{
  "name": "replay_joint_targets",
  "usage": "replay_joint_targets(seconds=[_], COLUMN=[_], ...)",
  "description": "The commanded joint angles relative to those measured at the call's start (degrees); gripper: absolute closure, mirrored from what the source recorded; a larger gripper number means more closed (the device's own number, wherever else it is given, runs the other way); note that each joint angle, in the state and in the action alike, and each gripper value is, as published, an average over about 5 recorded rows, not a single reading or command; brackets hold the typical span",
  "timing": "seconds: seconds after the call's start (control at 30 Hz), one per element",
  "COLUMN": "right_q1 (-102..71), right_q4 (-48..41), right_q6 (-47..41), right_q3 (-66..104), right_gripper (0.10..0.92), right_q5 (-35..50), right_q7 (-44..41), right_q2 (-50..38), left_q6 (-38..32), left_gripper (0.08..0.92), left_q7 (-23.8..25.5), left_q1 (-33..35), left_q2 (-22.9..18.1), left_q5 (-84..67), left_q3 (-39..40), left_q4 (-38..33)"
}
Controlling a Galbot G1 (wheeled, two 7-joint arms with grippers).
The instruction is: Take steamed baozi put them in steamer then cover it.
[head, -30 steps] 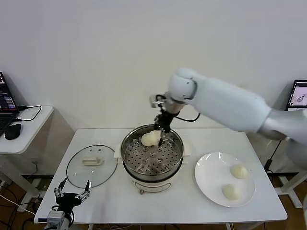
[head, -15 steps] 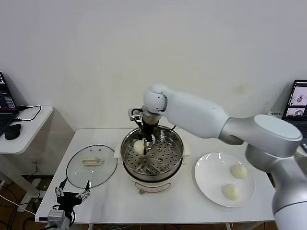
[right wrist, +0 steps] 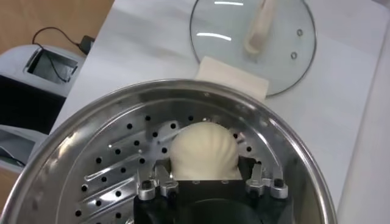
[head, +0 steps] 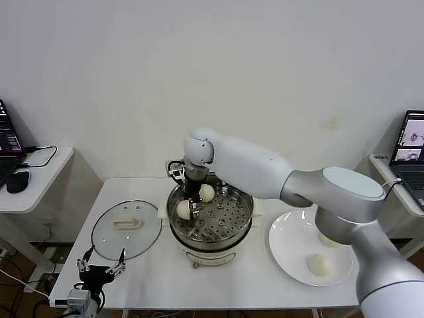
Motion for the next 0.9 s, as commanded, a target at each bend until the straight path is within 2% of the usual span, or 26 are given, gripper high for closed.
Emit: replay_joint_targets(seconds=[0.03,0.2,0.47,0.73,0.9], right_q1=[-0.64,0.13,3.17,8.54,10.16], right_q4=[-1.35,0.41,7.34,24.07,31.23], right_q6=[0.35,-0.11,-1.33,-1.74,0.33], right_q3=[0.12,-0.27,0.32,2.35,3.91], right_gripper=[0.342,0.232,0.203,0.203,0.203], right_q5=[-1.14,-0.31,1.47,4.8,5.43], right_q7=[0.06,0.22,0.13,-1.4,-1.96], right_q2=[1.4,0.34,-5.23,-22.07,-34.02], left_q6=[0.0,0.05,0.15,0.27,0.31], left_gripper=[0.177,0.177,0.177,0.177,0.177], left_q7=[0.01,0.06,0.16,0.19,0.23], left_q1=[-0.16,-0.39,0.25,1.32,2.28], left_q2=[0.06,-0.13,-0.27,-0.16,-0.14], left_q5=[-0.04,-0.09,-0.11,0.0,0.07], left_q3=[0.08,0.28,-0.09,-0.37,-0.48], left_q4=[0.24,0.2,-0.51,-1.75,-2.76])
